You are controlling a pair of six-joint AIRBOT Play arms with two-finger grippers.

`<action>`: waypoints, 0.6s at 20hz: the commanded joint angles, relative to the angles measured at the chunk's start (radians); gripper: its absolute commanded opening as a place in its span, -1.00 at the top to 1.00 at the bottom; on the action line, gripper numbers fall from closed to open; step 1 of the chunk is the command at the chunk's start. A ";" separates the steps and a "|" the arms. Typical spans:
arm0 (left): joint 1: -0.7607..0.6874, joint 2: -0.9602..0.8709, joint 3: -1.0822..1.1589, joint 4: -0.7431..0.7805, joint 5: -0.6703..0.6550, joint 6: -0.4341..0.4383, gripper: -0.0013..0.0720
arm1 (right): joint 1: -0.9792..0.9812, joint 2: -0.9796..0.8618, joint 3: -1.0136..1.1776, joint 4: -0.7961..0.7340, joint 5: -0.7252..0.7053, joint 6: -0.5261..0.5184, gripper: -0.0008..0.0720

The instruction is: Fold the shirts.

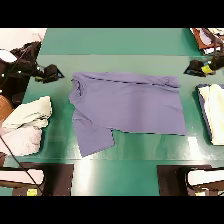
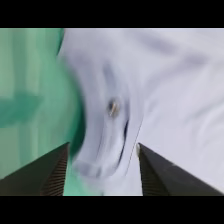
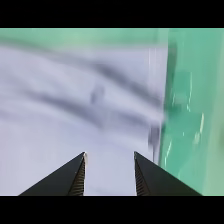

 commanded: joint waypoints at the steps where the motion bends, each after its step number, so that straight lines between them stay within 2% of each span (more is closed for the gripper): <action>1: 0.012 0.137 -0.229 0.035 -0.065 0.011 -0.39 | -0.050 0.159 -0.191 0.050 0.069 -0.067 0.04; 6: -0.051 0.262 -0.588 0.034 0.008 0.067 -0.39 | -0.124 0.343 -0.444 0.227 0.068 -0.119 0.05; 12: -0.164 0.261 -0.666 -0.036 0.174 0.081 -0.39 | -0.143 0.472 -0.560 0.233 0.068 -0.120 0.05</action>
